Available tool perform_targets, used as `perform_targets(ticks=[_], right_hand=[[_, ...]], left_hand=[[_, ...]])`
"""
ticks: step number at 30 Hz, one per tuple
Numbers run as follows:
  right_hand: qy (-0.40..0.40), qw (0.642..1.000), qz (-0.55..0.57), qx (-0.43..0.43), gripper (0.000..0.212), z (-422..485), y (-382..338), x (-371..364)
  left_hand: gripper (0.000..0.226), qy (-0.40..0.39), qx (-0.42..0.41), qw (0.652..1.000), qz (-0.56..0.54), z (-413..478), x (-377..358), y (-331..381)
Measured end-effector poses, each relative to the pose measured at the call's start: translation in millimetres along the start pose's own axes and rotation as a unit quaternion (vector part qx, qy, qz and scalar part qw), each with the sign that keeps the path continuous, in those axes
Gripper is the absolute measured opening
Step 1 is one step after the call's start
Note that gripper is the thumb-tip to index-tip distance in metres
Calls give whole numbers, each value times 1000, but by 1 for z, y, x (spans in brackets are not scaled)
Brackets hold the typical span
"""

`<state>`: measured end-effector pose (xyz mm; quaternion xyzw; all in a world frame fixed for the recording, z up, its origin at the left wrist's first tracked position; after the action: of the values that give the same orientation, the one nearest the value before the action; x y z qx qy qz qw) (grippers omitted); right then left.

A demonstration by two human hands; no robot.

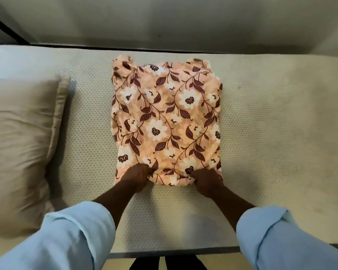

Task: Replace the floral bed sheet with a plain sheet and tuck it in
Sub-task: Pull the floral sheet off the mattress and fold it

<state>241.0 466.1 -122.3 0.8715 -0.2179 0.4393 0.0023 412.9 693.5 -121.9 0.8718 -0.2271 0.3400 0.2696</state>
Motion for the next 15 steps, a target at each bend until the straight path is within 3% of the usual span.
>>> perform_targets(ticks=[3,9,12,15], right_hand=[[-94,995,-6,23,46,-23,-8,-9],[-245,968,55,32,43,-60,-21,2],[-235,969,73,15,38,-58,-17,32],[-205,976,79,-8,31,-41,-10,78]], left_hand=[[36,-109,23,994,-11,-23,-5,13],[46,-278,-24,959,58,-59,-1,33],[41,-264,-20,963,48,-57,32,35],[31,-172,3,985,-27,-40,80,31]])
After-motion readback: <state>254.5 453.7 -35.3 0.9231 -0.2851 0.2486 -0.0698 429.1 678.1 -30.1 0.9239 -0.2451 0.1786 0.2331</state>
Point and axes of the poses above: each hand's wrist, its own z-axis towards the middle knuckle, its own x-axis out of the back of the hand, y = z × x, the point moved 2 cm from there along z, towards the middle knuckle, and after that the axes turned 3 degrees about y, right-handed, at the moved point
